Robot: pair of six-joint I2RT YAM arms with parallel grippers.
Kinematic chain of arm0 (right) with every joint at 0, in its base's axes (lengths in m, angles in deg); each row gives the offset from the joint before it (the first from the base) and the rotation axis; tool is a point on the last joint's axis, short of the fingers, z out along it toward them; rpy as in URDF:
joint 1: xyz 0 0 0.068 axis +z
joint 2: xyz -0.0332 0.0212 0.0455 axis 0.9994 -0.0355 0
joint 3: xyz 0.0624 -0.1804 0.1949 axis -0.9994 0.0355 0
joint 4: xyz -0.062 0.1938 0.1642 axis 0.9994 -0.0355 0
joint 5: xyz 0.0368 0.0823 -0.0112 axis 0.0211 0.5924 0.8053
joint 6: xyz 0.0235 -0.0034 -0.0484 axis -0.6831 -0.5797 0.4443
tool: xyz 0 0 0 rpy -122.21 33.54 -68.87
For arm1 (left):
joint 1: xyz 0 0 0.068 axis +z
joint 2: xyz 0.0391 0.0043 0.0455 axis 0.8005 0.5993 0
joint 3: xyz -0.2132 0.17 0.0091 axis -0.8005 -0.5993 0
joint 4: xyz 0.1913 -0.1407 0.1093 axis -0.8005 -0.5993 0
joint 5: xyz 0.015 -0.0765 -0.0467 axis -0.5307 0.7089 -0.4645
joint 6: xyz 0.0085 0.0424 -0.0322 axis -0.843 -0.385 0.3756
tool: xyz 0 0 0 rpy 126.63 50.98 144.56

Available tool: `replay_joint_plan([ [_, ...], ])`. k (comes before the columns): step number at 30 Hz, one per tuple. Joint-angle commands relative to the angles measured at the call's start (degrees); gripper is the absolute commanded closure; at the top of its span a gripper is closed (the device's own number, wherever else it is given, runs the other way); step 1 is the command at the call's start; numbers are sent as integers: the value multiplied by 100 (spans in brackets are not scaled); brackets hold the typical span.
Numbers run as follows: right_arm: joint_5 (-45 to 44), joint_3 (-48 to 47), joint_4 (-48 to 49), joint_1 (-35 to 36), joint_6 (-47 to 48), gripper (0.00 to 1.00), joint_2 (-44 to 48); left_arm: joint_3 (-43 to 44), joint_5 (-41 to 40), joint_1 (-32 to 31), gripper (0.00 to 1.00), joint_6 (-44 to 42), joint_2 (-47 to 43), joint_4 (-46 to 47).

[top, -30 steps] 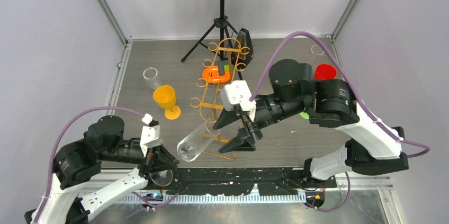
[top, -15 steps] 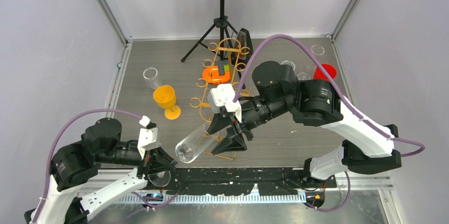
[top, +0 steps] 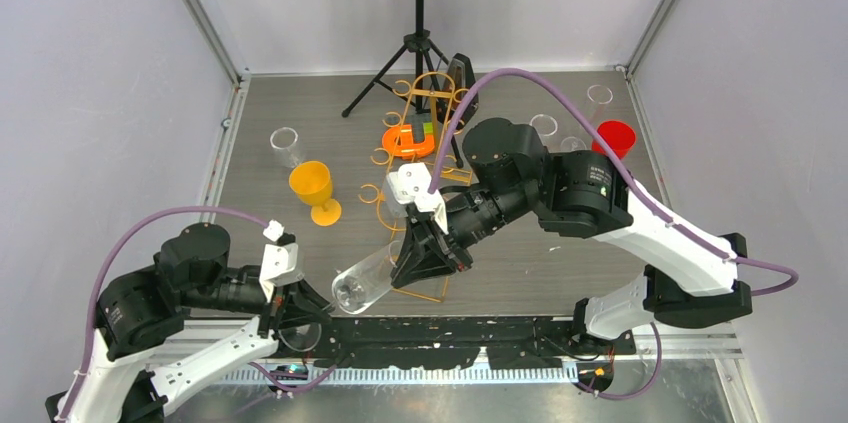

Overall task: Take the wine glass off the wine glass rack
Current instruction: Place the wine glass at the center of the board.

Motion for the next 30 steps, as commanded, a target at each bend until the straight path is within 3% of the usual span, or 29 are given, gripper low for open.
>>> replay_joint_plan([
  [1, 312, 16, 293, 11, -109, 94, -11, 115, -44, -1, 100, -25, -14, 318],
  [5, 309, 110, 364, 12, -140, 95, 45, 117, -60, -1, 98, -25, 41, 313],
  [11, 132, 307, 541, 12, -137, 94, 238, 93, -50, -1, 50, -25, 17, 321],
  [15, 30, 472, 583, 12, -115, 94, 419, 62, -53, -1, 34, -25, -14, 314],
  [22, -144, 919, 190, 12, -81, 94, 790, 99, -364, -1, 26, -166, 18, 291],
  [30, -1089, 1384, -660, 12, -297, 94, 1621, 79, -570, -1, 23, -165, 45, 338],
])
